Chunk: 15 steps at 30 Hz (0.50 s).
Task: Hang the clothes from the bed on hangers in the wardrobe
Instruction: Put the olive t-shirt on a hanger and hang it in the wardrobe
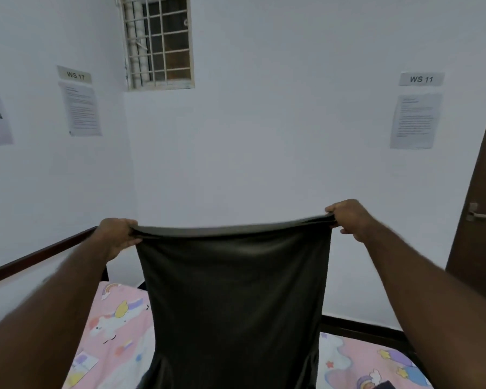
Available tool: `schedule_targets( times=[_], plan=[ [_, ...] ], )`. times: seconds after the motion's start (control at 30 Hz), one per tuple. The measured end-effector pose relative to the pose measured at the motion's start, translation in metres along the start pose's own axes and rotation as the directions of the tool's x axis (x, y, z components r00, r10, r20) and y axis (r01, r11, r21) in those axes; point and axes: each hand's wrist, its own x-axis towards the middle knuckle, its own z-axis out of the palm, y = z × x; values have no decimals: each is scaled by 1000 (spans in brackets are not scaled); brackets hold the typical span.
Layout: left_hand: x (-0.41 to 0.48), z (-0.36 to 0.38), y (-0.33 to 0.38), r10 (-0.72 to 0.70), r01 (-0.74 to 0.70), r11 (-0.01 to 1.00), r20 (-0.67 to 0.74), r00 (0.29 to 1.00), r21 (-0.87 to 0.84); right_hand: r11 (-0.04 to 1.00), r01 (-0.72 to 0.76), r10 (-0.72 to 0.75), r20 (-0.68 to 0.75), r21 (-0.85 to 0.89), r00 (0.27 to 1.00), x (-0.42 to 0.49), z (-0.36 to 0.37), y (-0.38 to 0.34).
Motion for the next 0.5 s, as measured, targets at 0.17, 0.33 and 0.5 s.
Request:
schedule_targets(
  times=[0.17,0.33,0.5],
  plan=[
    [15,27,-25,-131,113,978,92,987,176,975,-35,95,271,-219,958,0,60,-6],
    [24,33,-8,7,9,951,51,999,-309,984,-33,7,147,174,989,16,87,-24],
    [35,-5,-14,26,-57,900,-78,997,-432,893,-105,104,25,438,994,20,72,-19]
  ],
)
